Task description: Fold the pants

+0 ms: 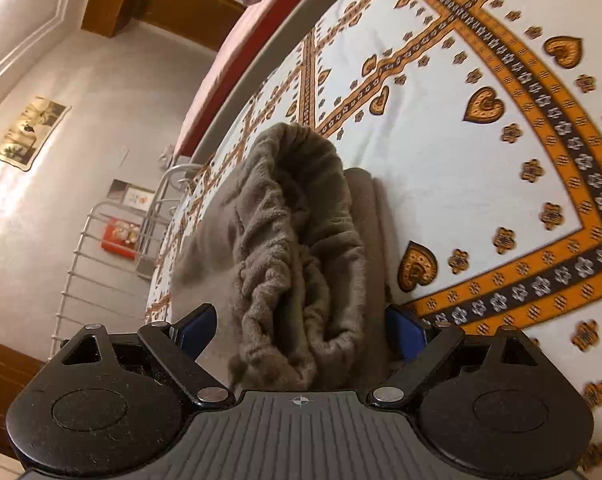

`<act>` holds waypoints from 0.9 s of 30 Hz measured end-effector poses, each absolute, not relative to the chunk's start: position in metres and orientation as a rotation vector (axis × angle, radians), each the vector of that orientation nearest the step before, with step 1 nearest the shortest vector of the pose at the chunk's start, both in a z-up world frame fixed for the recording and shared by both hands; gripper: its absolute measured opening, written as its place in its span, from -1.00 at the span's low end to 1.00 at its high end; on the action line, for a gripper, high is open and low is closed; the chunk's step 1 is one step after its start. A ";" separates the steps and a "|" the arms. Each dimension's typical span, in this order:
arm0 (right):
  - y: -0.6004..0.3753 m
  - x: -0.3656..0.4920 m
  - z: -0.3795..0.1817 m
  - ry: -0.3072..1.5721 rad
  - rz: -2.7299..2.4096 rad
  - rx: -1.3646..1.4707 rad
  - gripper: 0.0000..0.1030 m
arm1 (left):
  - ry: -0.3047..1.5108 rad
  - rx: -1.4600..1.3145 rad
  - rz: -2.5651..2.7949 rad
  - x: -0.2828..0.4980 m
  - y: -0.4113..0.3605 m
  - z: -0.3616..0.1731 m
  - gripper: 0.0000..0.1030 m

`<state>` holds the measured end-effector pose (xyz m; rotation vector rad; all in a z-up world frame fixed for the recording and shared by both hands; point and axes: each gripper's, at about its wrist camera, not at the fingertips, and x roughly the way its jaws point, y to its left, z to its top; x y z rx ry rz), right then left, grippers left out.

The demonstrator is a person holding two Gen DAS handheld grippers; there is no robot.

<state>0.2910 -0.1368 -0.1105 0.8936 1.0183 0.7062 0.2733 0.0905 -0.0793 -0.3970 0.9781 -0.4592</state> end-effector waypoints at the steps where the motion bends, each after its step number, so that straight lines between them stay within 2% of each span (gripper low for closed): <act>1: -0.135 0.295 -0.112 1.026 0.700 0.902 0.76 | 0.980 -0.402 -0.475 0.275 0.089 -0.081 0.18; 3: -0.132 0.301 -0.115 1.036 0.709 0.926 0.93 | 0.986 -0.401 -0.490 0.277 0.086 -0.082 0.18; 9: -0.123 0.297 -0.109 1.092 0.789 0.826 0.94 | 1.026 -0.353 -0.514 0.266 0.084 -0.080 0.16; 10: -0.117 0.296 -0.107 1.086 0.786 0.780 0.94 | 1.021 -0.338 -0.504 0.267 0.080 -0.080 0.10; 11: -0.110 0.296 -0.104 1.075 0.780 0.737 0.77 | 1.008 -0.322 -0.491 0.268 0.075 -0.080 0.05; 12: -0.105 0.296 -0.103 1.065 0.766 0.710 0.29 | 0.992 -0.307 -0.482 0.270 0.070 -0.079 -0.07; 13: -0.102 0.299 -0.102 1.063 0.740 0.690 0.14 | 0.982 -0.309 -0.473 0.271 0.069 -0.078 -0.22; 15: -0.102 0.304 -0.102 1.050 0.734 0.724 0.06 | 0.952 -0.328 -0.456 0.274 0.070 -0.075 -0.50; 16: -0.100 0.304 -0.098 1.037 0.741 0.713 0.06 | 0.936 -0.328 -0.450 0.275 0.070 -0.072 -0.58; 21: -0.102 0.306 -0.078 0.947 0.769 0.737 0.02 | 0.854 -0.281 -0.453 0.277 0.066 -0.054 -0.71; 27: -0.096 0.334 -0.054 0.825 0.805 0.750 0.00 | 0.744 -0.310 -0.452 0.310 0.072 -0.035 -0.71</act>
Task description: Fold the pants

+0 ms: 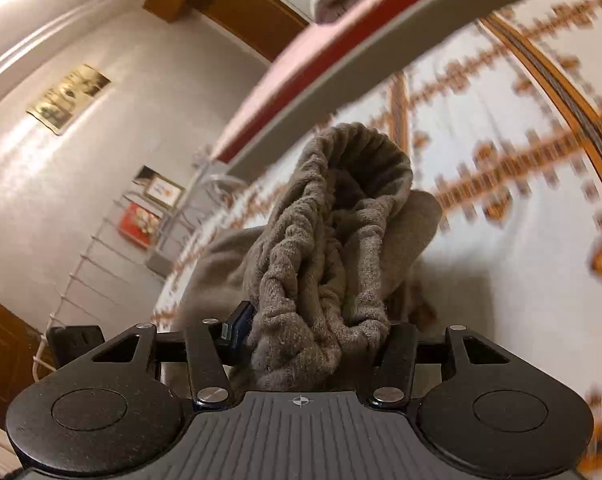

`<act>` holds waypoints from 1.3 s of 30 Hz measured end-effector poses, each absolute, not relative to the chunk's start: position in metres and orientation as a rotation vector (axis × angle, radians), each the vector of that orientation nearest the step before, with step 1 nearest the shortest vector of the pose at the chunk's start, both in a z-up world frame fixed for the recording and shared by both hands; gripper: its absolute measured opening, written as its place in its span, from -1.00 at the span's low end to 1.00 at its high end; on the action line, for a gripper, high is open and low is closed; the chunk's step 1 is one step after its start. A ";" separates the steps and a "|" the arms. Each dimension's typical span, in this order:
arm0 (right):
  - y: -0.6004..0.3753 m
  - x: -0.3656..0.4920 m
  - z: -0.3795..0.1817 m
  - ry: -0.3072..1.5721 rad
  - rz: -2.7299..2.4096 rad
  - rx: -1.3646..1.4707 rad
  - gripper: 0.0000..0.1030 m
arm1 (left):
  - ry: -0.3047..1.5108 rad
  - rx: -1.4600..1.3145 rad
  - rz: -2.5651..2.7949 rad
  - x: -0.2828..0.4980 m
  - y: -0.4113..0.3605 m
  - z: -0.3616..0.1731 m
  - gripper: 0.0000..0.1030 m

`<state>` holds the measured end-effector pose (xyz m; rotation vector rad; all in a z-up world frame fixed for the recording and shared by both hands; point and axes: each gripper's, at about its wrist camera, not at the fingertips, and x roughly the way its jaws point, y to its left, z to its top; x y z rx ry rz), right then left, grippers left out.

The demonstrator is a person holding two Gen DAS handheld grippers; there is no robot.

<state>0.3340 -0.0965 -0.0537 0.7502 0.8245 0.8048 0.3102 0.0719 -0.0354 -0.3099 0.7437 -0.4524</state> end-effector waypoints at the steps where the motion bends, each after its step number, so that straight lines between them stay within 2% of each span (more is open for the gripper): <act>1: -0.094 0.345 -0.050 0.803 0.807 0.749 0.00 | 0.729 -0.308 -0.450 0.319 0.071 -0.034 -0.71; 3: -0.088 0.367 -0.047 0.773 0.803 0.753 0.00 | 0.701 -0.295 -0.441 0.344 0.072 -0.033 -0.71; 4: -0.085 0.378 -0.048 0.768 0.796 0.757 0.00 | 0.707 -0.281 -0.452 0.356 0.070 -0.037 -0.65; 5: -0.081 0.391 -0.051 0.771 0.764 0.740 0.12 | 0.732 -0.264 -0.440 0.370 0.068 -0.045 -0.54; 6: -0.079 0.402 -0.059 0.796 0.699 0.696 0.41 | 0.747 -0.241 -0.389 0.379 0.066 -0.057 -0.30; 7: -0.076 0.409 -0.067 0.841 0.611 0.639 0.48 | 0.772 -0.216 -0.321 0.385 0.064 -0.069 0.00; 8: -0.074 0.413 -0.079 0.893 0.532 0.586 0.48 | 0.790 -0.199 -0.276 0.385 0.063 -0.081 0.16; 10: -0.078 0.410 -0.089 0.882 0.553 0.610 0.48 | 0.738 -0.179 -0.266 0.377 0.061 -0.081 0.32; 12: -0.082 0.408 -0.079 0.861 0.580 0.617 0.49 | 0.718 -0.161 -0.231 0.375 0.060 -0.071 0.36; 13: -0.083 0.404 -0.074 0.825 0.595 0.616 0.54 | 0.689 -0.178 -0.225 0.371 0.061 -0.068 0.46; 14: -0.084 0.403 -0.075 0.809 0.597 0.613 0.69 | 0.695 -0.169 -0.210 0.372 0.062 -0.071 0.46; 15: -0.082 0.404 -0.082 0.840 0.581 0.596 0.72 | 0.748 -0.145 -0.186 0.376 0.059 -0.080 0.50; 16: -0.077 0.407 -0.093 0.906 0.560 0.566 0.73 | 0.750 -0.160 -0.190 0.376 0.060 -0.086 0.51; 20: -0.076 0.399 -0.076 0.863 0.566 0.558 0.75 | 0.730 -0.134 -0.179 0.363 0.057 -0.070 0.47; 23: -0.091 0.379 -0.055 0.765 0.583 0.602 1.00 | 0.711 -0.122 -0.198 0.343 0.057 -0.055 0.50; 29: -0.098 0.327 -0.023 0.715 0.621 0.474 1.00 | 0.696 -0.102 -0.195 0.297 0.059 -0.027 0.56; 39: -0.086 0.195 0.015 0.586 0.533 0.265 1.00 | 0.616 -0.015 -0.174 0.185 0.061 0.010 0.66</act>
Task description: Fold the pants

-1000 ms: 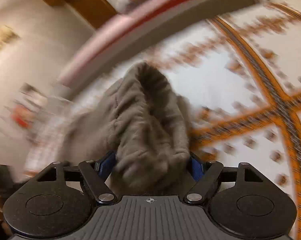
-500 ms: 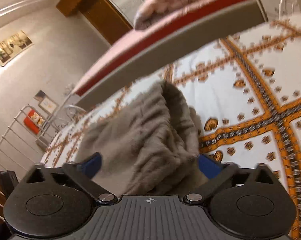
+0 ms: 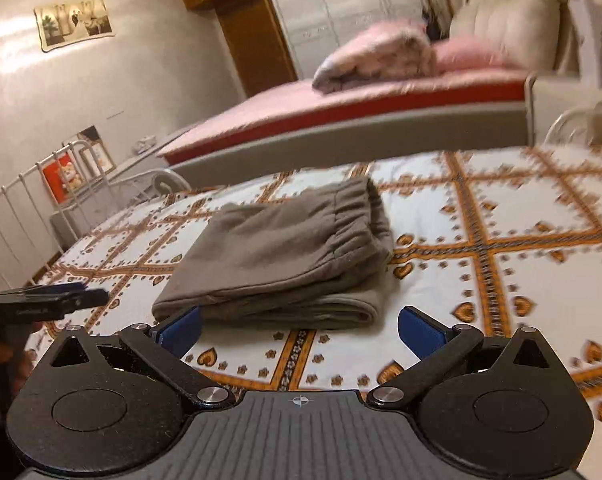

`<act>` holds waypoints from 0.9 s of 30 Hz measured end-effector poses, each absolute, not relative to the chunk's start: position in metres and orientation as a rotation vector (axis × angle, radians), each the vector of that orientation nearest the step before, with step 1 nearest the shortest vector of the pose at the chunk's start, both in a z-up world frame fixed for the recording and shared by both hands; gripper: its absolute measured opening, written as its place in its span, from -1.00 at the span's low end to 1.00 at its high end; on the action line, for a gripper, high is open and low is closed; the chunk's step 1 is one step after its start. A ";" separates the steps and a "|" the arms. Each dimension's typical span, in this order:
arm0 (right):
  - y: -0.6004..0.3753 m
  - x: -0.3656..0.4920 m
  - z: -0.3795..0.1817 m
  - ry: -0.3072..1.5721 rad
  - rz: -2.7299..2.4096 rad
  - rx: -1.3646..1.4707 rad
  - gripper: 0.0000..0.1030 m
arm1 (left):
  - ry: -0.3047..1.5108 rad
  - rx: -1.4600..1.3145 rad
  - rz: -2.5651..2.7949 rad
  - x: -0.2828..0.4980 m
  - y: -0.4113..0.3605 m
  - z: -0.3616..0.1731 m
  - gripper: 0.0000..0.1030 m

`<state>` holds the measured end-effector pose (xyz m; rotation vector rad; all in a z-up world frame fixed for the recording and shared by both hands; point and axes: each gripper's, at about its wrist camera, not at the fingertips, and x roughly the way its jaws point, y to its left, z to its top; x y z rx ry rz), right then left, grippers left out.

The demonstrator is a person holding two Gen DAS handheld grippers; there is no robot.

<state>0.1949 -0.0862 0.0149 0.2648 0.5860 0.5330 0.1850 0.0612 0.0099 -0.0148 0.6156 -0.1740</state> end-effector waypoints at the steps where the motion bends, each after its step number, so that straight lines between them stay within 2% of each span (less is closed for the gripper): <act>1: -0.088 0.180 0.018 0.562 0.514 0.261 1.00 | 0.611 -0.006 -0.173 0.176 0.062 0.011 0.67; 10: -0.080 0.097 0.026 0.474 0.435 0.285 1.00 | 0.546 0.013 -0.180 0.094 0.068 0.018 0.69; 14: -0.056 0.070 0.028 0.430 0.471 0.191 1.00 | 0.523 0.009 -0.174 0.071 0.068 0.020 0.69; 27: -0.031 0.076 0.013 0.455 0.488 0.153 1.00 | 0.506 -0.022 -0.148 0.074 0.074 0.015 0.69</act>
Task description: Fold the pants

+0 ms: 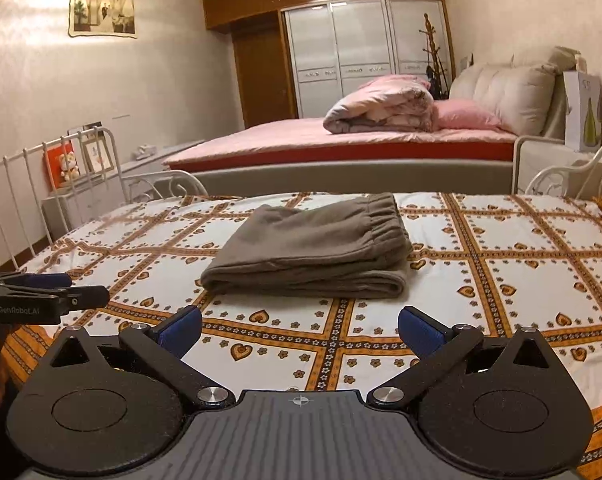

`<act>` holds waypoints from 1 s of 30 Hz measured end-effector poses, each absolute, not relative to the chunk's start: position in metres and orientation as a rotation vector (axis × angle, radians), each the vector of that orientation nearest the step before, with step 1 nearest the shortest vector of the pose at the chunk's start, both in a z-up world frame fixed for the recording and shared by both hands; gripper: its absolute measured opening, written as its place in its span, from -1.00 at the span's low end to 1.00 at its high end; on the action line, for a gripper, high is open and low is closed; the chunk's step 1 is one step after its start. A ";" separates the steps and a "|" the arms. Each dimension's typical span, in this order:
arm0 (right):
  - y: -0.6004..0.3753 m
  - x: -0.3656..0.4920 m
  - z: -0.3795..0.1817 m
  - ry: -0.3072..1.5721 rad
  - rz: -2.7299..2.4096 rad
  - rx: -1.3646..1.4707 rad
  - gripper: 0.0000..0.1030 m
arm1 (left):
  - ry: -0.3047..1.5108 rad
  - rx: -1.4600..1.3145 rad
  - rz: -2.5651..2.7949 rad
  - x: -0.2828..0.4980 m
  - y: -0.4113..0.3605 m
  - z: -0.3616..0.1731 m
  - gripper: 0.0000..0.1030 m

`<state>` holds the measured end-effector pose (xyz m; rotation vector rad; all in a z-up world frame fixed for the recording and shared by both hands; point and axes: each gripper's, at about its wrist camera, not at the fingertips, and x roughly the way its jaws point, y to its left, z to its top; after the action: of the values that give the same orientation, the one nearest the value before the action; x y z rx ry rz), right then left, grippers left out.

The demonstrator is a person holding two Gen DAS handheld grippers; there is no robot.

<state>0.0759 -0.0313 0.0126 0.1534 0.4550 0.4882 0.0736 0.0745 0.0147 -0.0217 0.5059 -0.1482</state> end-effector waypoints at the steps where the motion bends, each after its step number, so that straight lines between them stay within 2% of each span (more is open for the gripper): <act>1: -0.032 0.077 0.012 0.455 0.489 0.156 1.00 | 0.504 -0.023 -0.151 0.073 0.074 0.015 0.69; 30: -0.039 0.075 0.014 0.450 0.482 0.150 1.00 | 0.493 0.001 -0.163 0.075 0.070 0.014 0.69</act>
<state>0.0754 -0.0385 0.0136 0.1501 0.4496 0.4821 0.0745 0.0703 0.0143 0.0009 0.4933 -0.1627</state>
